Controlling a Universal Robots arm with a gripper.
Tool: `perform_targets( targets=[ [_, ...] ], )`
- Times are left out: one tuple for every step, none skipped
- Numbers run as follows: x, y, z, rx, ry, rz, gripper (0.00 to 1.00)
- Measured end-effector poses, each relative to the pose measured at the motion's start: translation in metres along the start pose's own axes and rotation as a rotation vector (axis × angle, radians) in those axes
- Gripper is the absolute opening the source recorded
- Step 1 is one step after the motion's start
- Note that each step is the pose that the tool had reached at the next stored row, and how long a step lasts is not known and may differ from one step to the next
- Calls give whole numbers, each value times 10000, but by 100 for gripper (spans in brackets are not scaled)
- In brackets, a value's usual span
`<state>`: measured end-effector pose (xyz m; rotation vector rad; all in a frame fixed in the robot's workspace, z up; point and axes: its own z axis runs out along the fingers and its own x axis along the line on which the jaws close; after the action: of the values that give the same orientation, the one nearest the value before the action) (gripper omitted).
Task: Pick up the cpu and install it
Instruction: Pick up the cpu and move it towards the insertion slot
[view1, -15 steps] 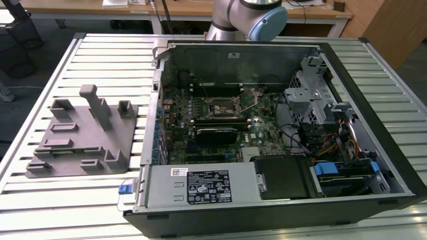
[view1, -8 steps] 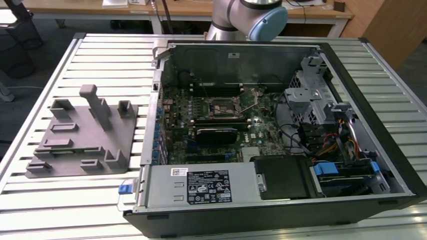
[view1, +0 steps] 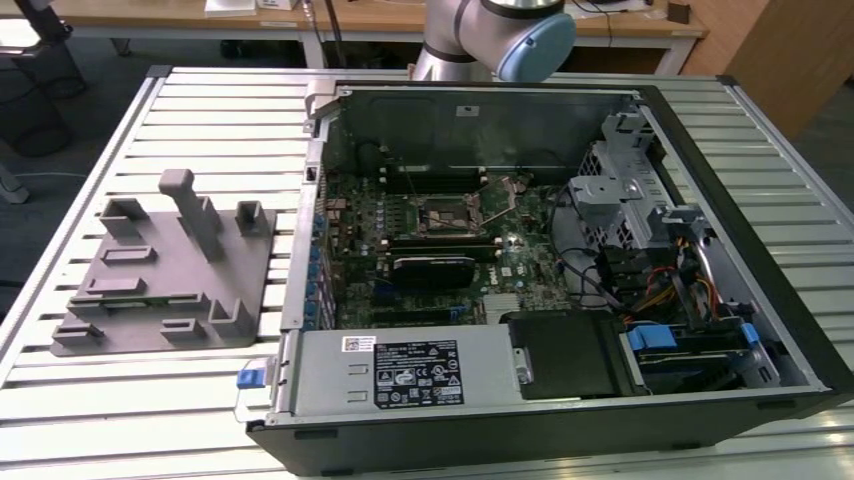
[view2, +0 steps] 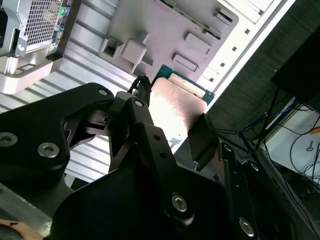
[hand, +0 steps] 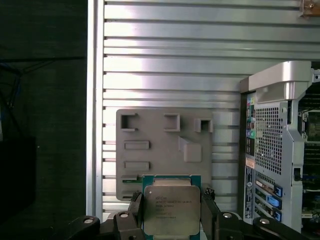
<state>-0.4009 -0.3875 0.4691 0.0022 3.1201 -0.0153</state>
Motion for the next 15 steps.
perform_targets(
  targets=[
    [-5,0,0,0,1,0,54],
    [-10,0,0,1,1,-1,54],
    [-14,0,0,0,0,0,54],
    [-18,0,0,0,0,0,54],
    [-23,0,0,0,0,0,54],
    [-27,0,1,0,0,0,54],
    [-32,0,0,0,1,0,54],
    [-37,0,1,0,0,0,54],
    [-42,0,0,1,1,0,54],
    [-46,0,1,0,1,0,54],
    [-51,0,1,0,1,-1,54],
    [-56,0,1,1,1,0,54],
    [-61,0,1,0,1,0,54],
    [-65,0,1,0,0,0,54],
    [-70,0,1,0,1,0,54]
  ],
)
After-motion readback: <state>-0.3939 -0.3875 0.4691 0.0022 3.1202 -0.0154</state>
